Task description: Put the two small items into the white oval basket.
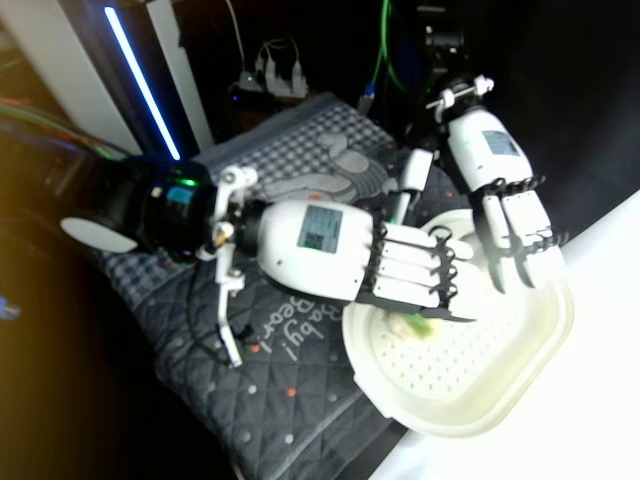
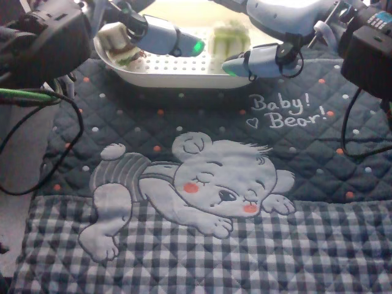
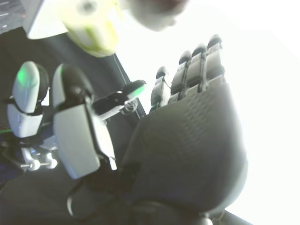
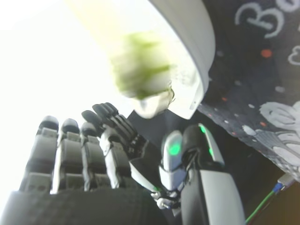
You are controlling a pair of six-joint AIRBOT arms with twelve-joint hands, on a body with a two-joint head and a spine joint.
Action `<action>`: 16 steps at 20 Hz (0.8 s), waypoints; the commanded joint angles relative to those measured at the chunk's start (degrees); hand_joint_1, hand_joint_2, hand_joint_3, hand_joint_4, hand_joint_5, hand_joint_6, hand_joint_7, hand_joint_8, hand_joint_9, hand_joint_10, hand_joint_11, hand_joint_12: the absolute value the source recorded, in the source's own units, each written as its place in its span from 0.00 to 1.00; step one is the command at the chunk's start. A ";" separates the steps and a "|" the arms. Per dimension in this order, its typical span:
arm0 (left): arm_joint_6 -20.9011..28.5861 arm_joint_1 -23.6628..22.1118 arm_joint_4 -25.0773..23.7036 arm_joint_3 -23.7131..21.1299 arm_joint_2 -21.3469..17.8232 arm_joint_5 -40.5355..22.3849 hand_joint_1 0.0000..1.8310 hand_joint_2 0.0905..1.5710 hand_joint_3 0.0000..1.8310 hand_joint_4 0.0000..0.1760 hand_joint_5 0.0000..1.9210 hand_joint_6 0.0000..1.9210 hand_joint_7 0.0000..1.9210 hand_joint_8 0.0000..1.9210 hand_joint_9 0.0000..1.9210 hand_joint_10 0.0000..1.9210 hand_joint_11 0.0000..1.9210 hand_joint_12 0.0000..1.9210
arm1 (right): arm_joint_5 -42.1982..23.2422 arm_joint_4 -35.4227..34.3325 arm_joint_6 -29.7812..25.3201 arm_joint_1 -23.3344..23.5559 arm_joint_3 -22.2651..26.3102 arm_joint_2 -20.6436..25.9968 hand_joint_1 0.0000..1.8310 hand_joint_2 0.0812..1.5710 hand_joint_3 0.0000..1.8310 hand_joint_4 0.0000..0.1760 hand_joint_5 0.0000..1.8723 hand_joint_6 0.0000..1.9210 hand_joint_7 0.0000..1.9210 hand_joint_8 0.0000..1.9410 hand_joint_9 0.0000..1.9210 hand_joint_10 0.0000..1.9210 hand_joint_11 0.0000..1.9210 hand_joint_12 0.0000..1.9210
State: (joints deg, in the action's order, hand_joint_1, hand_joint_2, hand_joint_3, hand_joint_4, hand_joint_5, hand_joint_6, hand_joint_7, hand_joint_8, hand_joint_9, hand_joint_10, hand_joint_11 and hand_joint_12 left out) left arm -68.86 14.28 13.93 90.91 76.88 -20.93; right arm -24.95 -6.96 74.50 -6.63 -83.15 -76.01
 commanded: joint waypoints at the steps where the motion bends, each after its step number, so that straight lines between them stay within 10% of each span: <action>1: -0.54 -0.60 -0.26 -1.02 -1.46 -8.30 0.33 0.58 0.00 1.00 0.00 0.00 0.00 0.00 0.00 0.00 0.00 0.00 | -7.21 0.36 0.17 0.73 0.88 1.28 0.23 0.67 0.00 0.71 0.00 0.00 0.00 0.00 0.00 0.00 0.00 0.00; 8: 2.17 5.43 -5.98 -19.66 -18.56 -26.50 0.36 0.63 0.02 1.00 0.00 0.00 0.00 0.00 0.00 0.00 0.00 0.00 | -15.00 9.09 -3.01 0.71 18.75 20.52 0.23 0.70 0.01 0.92 0.00 0.00 0.00 0.00 0.00 0.00 0.00 0.00; 9: 5.86 8.59 -7.14 -22.15 -21.64 -32.52 0.36 0.65 0.02 0.96 0.00 0.00 0.00 0.00 0.00 0.00 0.00 0.00 | -17.96 14.64 -12.29 0.69 20.28 23.95 0.22 0.70 0.00 0.93 0.00 0.00 0.00 0.00 0.00 0.00 0.00 0.51; 11: 9.43 13.69 -7.33 -25.79 -25.62 -42.29 0.36 0.64 0.01 0.99 0.00 0.00 0.00 0.00 0.00 0.00 0.00 0.00 | -20.86 18.07 -20.68 0.61 21.57 27.05 0.20 0.69 0.00 0.76 0.00 0.00 0.00 0.00 0.00 0.00 0.00 0.52; 12: 9.81 15.42 -7.29 -27.13 -26.98 -45.19 0.39 0.65 0.01 1.00 0.00 0.00 0.00 0.00 0.00 0.00 0.00 0.00 | -21.98 19.39 -22.93 0.50 22.85 28.98 0.20 0.66 0.00 0.59 0.00 0.00 0.00 0.00 0.00 0.00 0.00 0.33; 13: 11.05 18.71 -7.29 -29.40 -29.11 -50.65 0.38 0.65 0.01 1.00 0.00 0.00 0.00 0.00 0.00 0.00 0.00 0.00 | -24.53 20.15 -23.16 -1.10 25.30 31.57 0.21 0.69 0.00 0.45 0.00 0.00 0.00 0.00 0.07 0.01 0.00 0.58; 16: 14.31 25.81 -6.16 -31.58 -31.32 -59.82 0.37 0.65 0.01 0.94 0.00 0.00 0.00 0.00 0.00 0.00 0.00 0.00 | -36.17 17.79 -25.59 -10.11 27.47 34.91 0.21 0.66 0.00 0.75 0.00 0.00 0.00 0.00 0.02 0.00 0.00 0.38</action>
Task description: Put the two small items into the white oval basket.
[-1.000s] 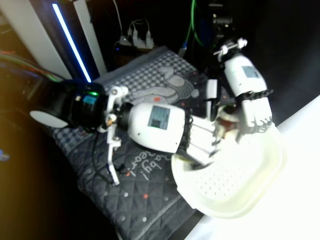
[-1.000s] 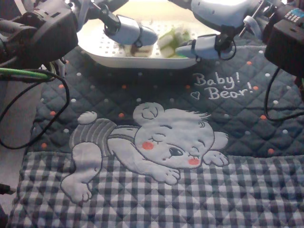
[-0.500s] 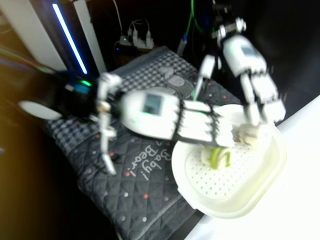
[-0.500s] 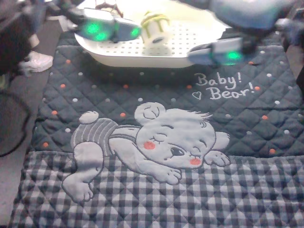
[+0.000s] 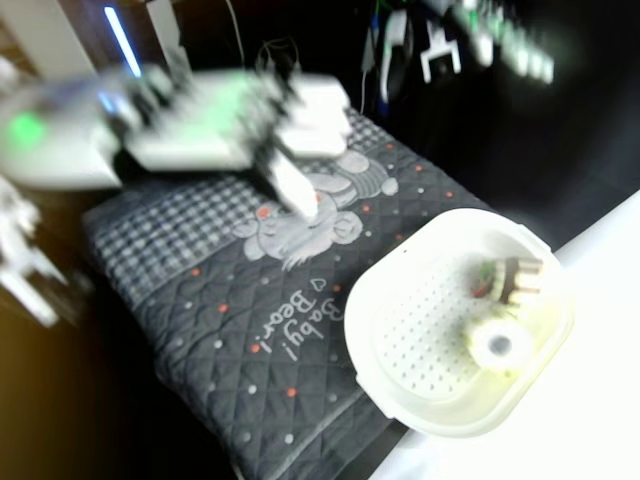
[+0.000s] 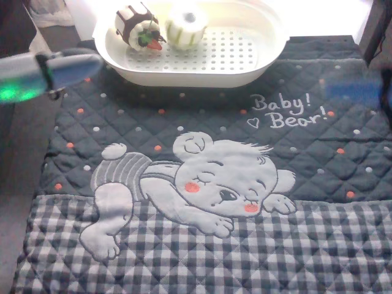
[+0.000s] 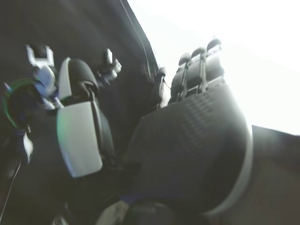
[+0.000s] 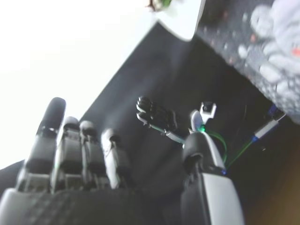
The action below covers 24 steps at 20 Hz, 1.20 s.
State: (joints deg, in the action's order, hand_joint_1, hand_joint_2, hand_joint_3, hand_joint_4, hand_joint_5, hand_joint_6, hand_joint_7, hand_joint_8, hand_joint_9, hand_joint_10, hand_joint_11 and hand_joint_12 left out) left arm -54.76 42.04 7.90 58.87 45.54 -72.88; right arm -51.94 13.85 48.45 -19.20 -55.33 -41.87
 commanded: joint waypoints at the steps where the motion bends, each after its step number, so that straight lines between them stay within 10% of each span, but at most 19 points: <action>1: 0.43 0.76 0.64 -0.72 -1.00 -11.55 0.37 0.66 0.01 0.99 0.00 0.00 0.00 0.00 0.00 0.00 0.00 0.00 | -12.67 -3.78 -1.73 -0.41 -0.02 1.51 0.19 0.66 0.00 0.67 0.00 0.00 0.00 0.00 0.01 0.00 0.00 0.30; 2: 0.51 3.06 1.01 -2.05 -2.15 -14.46 0.35 0.67 0.01 1.00 0.00 0.00 0.00 0.00 0.00 0.00 0.00 0.00 | -14.73 -4.24 -3.19 -1.98 0.65 2.29 0.18 0.66 0.00 0.51 0.00 0.00 0.00 0.00 0.00 0.00 0.00 0.26; 5: 1.64 9.22 3.01 -4.76 -3.74 -23.52 0.35 0.66 0.00 1.00 0.00 0.00 0.00 0.00 0.00 0.00 0.00 0.00 | -20.07 -6.13 -3.49 -6.15 3.38 3.87 0.28 0.67 0.00 0.51 0.00 0.00 0.00 0.00 0.01 0.00 0.00 0.16; 7: 2.99 11.88 4.22 -5.12 -3.46 -26.34 0.40 0.62 0.02 0.96 0.00 0.00 0.00 0.00 0.00 0.00 0.00 0.01 | -25.48 -8.60 -3.47 -10.68 3.79 3.49 0.27 0.67 0.00 0.04 0.00 0.00 0.00 0.00 0.02 0.01 0.00 0.20; 8: 2.93 12.32 4.00 -4.93 -3.12 -26.32 0.37 0.64 0.02 0.24 0.00 0.00 0.00 0.00 0.00 0.00 0.00 0.00 | -28.40 -10.30 -3.39 -13.71 3.78 3.29 0.28 0.69 0.00 0.07 0.00 0.00 0.00 0.00 0.02 0.00 0.00 0.16; 9: 2.94 12.65 4.00 -4.78 -2.84 -26.32 0.36 0.65 0.01 0.07 0.00 0.00 0.00 0.00 0.00 0.00 0.00 0.00 | -30.71 -12.01 -3.29 -16.26 3.78 3.18 0.27 0.70 0.00 0.13 0.00 0.00 0.00 0.00 0.01 0.00 0.00 0.12; 10: 2.92 12.66 3.88 -4.73 -2.71 -26.32 0.34 0.67 0.01 0.40 0.00 0.00 0.00 0.00 0.00 0.00 0.00 0.00 | -31.08 -12.59 -3.27 -17.02 3.83 3.18 0.27 0.69 0.00 0.18 0.00 0.00 0.00 0.00 0.00 0.00 0.00 0.04; 12: 2.98 13.33 3.28 -5.20 -3.11 -26.34 0.35 0.67 0.01 0.71 0.00 0.00 0.00 0.00 0.00 0.00 0.00 0.00 | -31.15 -12.67 -3.26 -17.44 4.03 3.18 0.27 0.66 0.00 0.12 0.00 0.00 0.00 0.00 0.00 0.00 0.01 0.01; 14: 3.07 13.70 2.80 -5.47 -3.46 -26.35 0.34 0.66 0.00 0.52 0.00 0.00 0.00 0.00 0.00 0.00 0.00 0.00 | -31.39 -12.92 -3.24 -17.75 4.18 3.18 0.27 0.66 0.00 0.10 0.00 0.00 0.00 0.00 0.00 0.00 0.01 0.00; 19: 2.90 13.95 2.26 -5.14 -3.17 -26.34 0.27 0.79 0.01 0.17 0.03 0.01 0.00 0.00 0.00 0.00 0.00 0.00 | -31.67 -14.30 -3.11 -18.89 3.71 3.34 0.25 0.67 0.00 0.43 0.00 0.00 0.00 0.00 0.00 0.00 0.00 0.00; 23: 1.37 13.92 1.35 -5.12 -3.59 -26.35 0.24 0.74 0.00 0.44 0.00 0.00 0.00 0.00 0.00 0.00 0.00 0.00 | -36.50 -19.99 -3.11 -24.95 3.20 3.98 0.20 0.65 0.00 0.52 0.00 0.00 0.00 0.00 0.00 0.00 0.00 0.00; 24: 0.77 13.54 0.86 -5.03 -3.66 -26.35 0.27 0.73 0.00 0.24 0.00 0.00 0.00 0.00 0.00 0.00 0.00 0.00 | -40.06 -22.93 -3.11 -27.56 3.07 4.10 0.25 0.65 0.00 0.60 0.00 0.00 0.00 0.00 0.00 0.00 0.00 0.00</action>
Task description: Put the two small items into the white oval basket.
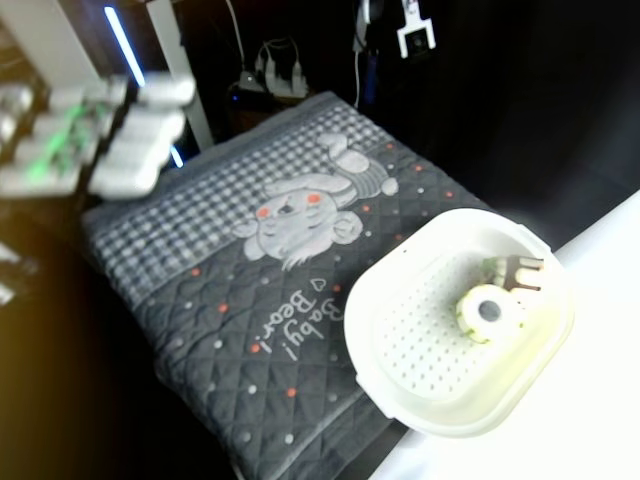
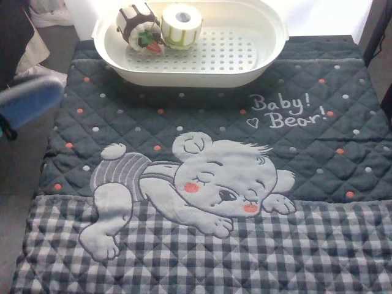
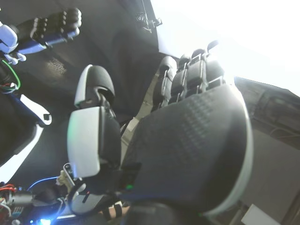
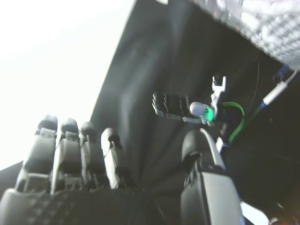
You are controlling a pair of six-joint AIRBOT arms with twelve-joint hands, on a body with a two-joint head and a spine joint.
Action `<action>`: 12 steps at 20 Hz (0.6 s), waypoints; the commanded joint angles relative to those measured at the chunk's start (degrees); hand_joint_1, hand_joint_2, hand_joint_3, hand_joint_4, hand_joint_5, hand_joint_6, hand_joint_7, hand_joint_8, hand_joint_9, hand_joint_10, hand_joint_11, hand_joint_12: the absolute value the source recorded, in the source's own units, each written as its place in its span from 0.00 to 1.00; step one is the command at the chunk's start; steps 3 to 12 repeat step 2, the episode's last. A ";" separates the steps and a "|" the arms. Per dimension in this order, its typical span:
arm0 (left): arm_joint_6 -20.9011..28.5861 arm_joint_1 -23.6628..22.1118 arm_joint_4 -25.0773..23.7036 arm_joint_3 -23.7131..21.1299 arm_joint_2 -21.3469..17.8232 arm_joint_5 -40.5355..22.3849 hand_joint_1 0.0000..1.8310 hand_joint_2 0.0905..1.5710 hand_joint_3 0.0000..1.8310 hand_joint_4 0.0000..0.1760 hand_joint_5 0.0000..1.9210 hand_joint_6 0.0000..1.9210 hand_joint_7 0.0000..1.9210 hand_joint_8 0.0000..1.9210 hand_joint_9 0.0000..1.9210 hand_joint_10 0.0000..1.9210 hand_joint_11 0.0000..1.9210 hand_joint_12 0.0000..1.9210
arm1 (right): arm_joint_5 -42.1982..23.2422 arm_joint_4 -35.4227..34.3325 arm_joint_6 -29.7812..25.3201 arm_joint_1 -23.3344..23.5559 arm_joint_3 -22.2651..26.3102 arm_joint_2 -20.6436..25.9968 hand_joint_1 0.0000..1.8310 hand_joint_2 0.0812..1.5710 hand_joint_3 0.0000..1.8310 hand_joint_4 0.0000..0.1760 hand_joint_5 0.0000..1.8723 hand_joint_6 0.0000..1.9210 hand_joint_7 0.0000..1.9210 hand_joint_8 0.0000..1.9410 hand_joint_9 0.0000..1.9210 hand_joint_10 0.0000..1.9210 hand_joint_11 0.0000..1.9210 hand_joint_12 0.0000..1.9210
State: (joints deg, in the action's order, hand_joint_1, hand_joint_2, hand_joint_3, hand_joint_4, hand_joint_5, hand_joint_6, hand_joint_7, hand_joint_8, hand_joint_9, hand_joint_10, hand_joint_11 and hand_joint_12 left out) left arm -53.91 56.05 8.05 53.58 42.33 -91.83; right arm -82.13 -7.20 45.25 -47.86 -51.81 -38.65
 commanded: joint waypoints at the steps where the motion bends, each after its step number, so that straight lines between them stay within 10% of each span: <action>1: -0.51 -0.96 0.02 0.34 -0.53 -7.40 0.26 0.72 0.00 0.25 0.00 0.00 0.00 0.00 0.00 0.00 0.00 0.00 | -11.60 -3.25 0.07 -0.29 -0.37 1.15 0.24 0.66 0.00 0.70 0.00 0.00 0.00 0.00 0.00 0.00 0.00 0.00; 12: -0.84 -1.79 -0.75 0.30 -0.91 -7.40 0.27 0.74 0.00 0.33 0.00 0.00 0.00 0.00 0.00 0.00 0.00 0.00 | -12.92 -4.02 0.07 -1.49 0.05 1.76 0.31 0.63 0.00 0.79 0.00 0.00 0.00 0.00 0.00 0.00 0.00 0.00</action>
